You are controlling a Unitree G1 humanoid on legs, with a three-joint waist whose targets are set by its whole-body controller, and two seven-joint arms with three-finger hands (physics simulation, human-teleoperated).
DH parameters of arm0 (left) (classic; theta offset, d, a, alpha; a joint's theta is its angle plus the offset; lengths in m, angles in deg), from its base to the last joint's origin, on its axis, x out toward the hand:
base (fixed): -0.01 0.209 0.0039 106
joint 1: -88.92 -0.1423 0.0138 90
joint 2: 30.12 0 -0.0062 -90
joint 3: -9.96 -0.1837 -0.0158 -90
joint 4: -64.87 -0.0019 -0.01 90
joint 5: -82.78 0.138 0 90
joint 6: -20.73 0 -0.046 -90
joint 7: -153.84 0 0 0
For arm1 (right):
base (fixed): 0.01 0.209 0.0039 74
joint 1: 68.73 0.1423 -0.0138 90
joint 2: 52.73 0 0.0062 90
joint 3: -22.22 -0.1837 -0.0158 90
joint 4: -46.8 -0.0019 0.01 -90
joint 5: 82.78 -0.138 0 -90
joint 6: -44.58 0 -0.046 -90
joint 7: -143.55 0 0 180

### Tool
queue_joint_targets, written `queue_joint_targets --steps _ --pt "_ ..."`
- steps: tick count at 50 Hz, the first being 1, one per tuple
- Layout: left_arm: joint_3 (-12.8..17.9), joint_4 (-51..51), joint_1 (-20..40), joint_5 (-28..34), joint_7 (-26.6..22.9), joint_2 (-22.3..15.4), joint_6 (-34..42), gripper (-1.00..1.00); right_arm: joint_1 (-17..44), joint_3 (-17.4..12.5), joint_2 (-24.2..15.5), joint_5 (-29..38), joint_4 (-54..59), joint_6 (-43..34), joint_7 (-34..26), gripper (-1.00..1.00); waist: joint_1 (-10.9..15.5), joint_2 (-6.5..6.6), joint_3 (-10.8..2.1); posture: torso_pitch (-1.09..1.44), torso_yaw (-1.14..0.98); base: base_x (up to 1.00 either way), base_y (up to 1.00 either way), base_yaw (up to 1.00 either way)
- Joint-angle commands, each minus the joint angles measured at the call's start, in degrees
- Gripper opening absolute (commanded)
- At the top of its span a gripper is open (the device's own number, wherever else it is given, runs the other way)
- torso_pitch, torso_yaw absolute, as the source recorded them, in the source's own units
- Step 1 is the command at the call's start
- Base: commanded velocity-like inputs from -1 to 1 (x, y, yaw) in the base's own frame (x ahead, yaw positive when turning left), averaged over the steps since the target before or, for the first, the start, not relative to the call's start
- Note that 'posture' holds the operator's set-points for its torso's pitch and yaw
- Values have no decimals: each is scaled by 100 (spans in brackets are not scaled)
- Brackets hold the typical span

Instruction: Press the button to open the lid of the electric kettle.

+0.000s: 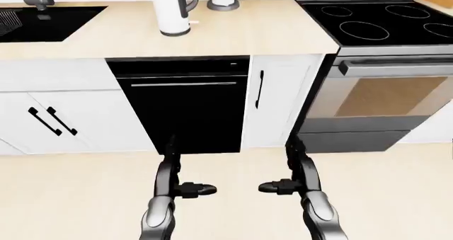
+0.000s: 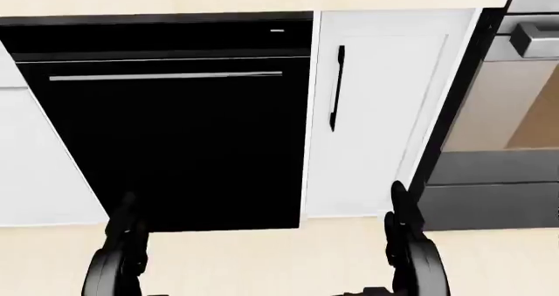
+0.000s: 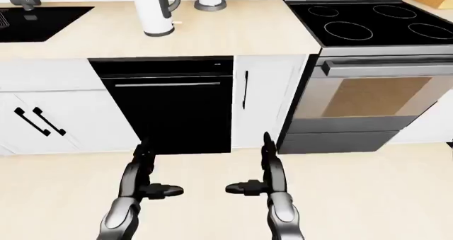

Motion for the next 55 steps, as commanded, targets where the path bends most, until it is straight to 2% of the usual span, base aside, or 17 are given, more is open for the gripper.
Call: queue_joint_targets --steps 1,2,3,5,7,8,15,19,24,26,29,31,36,37,39,46,55 --pt "-33 1193 17 -575 -370 44 327 100 266 -4 -10 -65 -531 47 9 100 -12 -45 -5 0 0 0 0 0" --pt "-34 1319 11 -693 -397 51 555 100 373 -16 15 -90 -592 -298 107 100 26 -38 -222 0 0 0 0 0" --pt "-39 1335 19 -711 -398 41 631 100 367 -14 36 -200 -747 -405 83 100 63 3 -372 0 0 0 0 0" --pt "-36 1387 19 -740 -393 34 706 100 339 46 0 6 -824 -319 213 100 57 -55 -113 0 0 0 0 0" --pt "-5 1423 80 -670 -323 -5 822 100 321 29 -9 -120 -1059 -445 98 100 77 -40 -397 0 0 0 0 0" --pt "12 1450 99 -644 -302 -15 839 100 307 41 -27 -94 -1136 -470 69 100 79 -36 -429 0 0 0 0 0" --pt "173 2221 319 -439 -202 -172 1427 100 454 -126 -122 -206 -2066 -1358 -41 100 61 -25 -477 0 0 0 0 0" --pt "603 2876 680 -658 -139 -314 2071 100 833 -457 -292 -426 -2769 -2073 -36 100 56 -27 -507 0 0 0 0 0" --pt "1245 3182 1358 -872 117 -769 2761 100 1629 -1220 -750 -967 -3005 -2829 235 100 58 -13 -511 0 0 0 0 0" --pt "1480 3135 1548 -905 243 -977 2680 100 1875 -1476 -984 -1304 -2976 -3029 360 100 56 -11 -516 0 0 0 0 0" --pt "1650 3341 1742 -1087 125 -1296 2897 100 2099 -1654 -1353 -1468 -2883 -3013 505 100 52 -12 -505 0 0 0 0 0" --pt "1938 3415 1953 -1389 234 -1419 3120 100 2281 -1856 -1533 -1752 -2970 -3306 614 100 52 -17 -479 0 0 0 0 0" --pt "2205 3341 2139 -1803 436 -1867 3264 100 2593 -2165 -2075 -2209 -3141 -3622 776 100 56 -14 -407 0 0 0 0 0" --pt "2368 3320 2234 -2001 422 -2018 3440 100 2686 -2283 -2272 -2276 -3123 -3651 770 100 56 -10 -390 0 0 0 0 0" --pt "2453 3345 2315 -2033 470 -2277 3379 100 2748 -2365 -2490 -2344 -3074 -3638 785 100 57 -4 -370 0 0 0 0 0" --pt "2796 3496 2704 -2433 683 -2938 3978 100 2981 -2658 -3110 -2654 -2876 -3759 859 100 45 -22 -302 0 0 0 0 0" --pt "3063 3461 3005 -3011 1168 -3401 4317 100 3158 -2806 -3551 -2988 -2975 -3937 989 100 55 -2 -251 0 0 1 0 0"
